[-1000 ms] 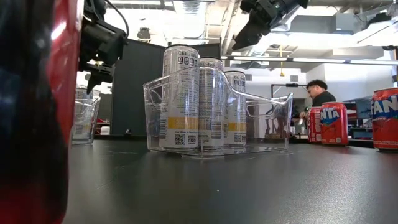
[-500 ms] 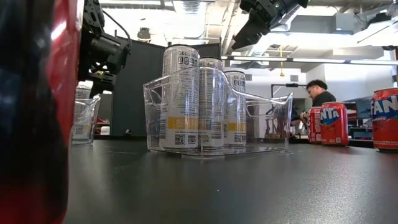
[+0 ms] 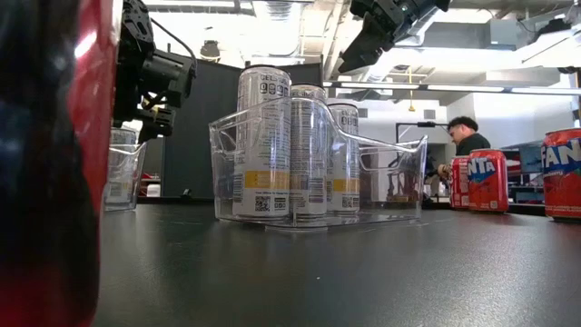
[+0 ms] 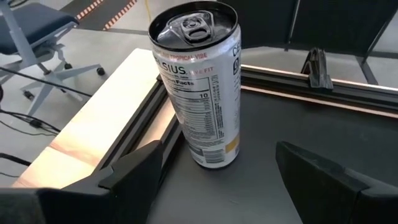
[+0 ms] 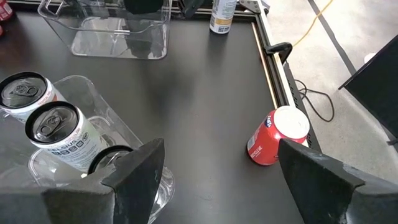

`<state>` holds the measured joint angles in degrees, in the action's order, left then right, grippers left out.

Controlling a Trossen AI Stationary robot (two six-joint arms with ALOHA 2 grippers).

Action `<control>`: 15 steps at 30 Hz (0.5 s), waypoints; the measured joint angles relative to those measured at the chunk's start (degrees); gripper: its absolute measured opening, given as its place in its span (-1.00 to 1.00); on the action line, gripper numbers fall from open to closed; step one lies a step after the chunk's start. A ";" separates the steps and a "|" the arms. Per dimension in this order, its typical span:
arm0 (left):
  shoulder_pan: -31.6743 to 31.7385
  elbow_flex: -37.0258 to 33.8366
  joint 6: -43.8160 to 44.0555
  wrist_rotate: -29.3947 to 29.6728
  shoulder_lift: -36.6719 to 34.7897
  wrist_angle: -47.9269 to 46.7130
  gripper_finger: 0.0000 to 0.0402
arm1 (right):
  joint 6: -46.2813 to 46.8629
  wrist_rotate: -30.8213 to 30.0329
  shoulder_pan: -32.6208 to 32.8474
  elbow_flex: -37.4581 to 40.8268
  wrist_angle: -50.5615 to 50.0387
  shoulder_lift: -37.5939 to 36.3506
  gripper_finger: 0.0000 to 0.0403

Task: Sort soda cans
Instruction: Put the white soda can into the middle transparent bin

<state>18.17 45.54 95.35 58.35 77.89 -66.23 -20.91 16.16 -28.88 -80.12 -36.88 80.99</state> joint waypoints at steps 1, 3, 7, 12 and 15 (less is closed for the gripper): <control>0.00 0.00 -0.13 -0.03 0.00 -0.01 0.54 | 0.00 0.00 0.00 0.00 0.04 0.00 0.64; 0.00 0.00 -0.13 -0.40 0.00 0.01 0.54 | 0.00 0.00 0.00 0.00 0.04 0.00 0.64; 0.00 -0.02 -0.13 -0.75 0.00 0.09 0.54 | -0.02 0.00 0.00 0.00 -0.01 0.00 0.64; -0.40 -0.02 -0.18 -1.47 0.00 0.41 0.54 | -0.35 0.00 0.00 0.00 -0.64 0.00 0.64; -0.94 -0.02 -0.15 -1.53 0.00 0.69 0.54 | -0.35 0.00 0.00 0.00 -0.89 0.00 0.64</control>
<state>17.23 45.52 95.20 56.82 77.89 -65.54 -21.26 16.16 -28.88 -80.12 -37.77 80.99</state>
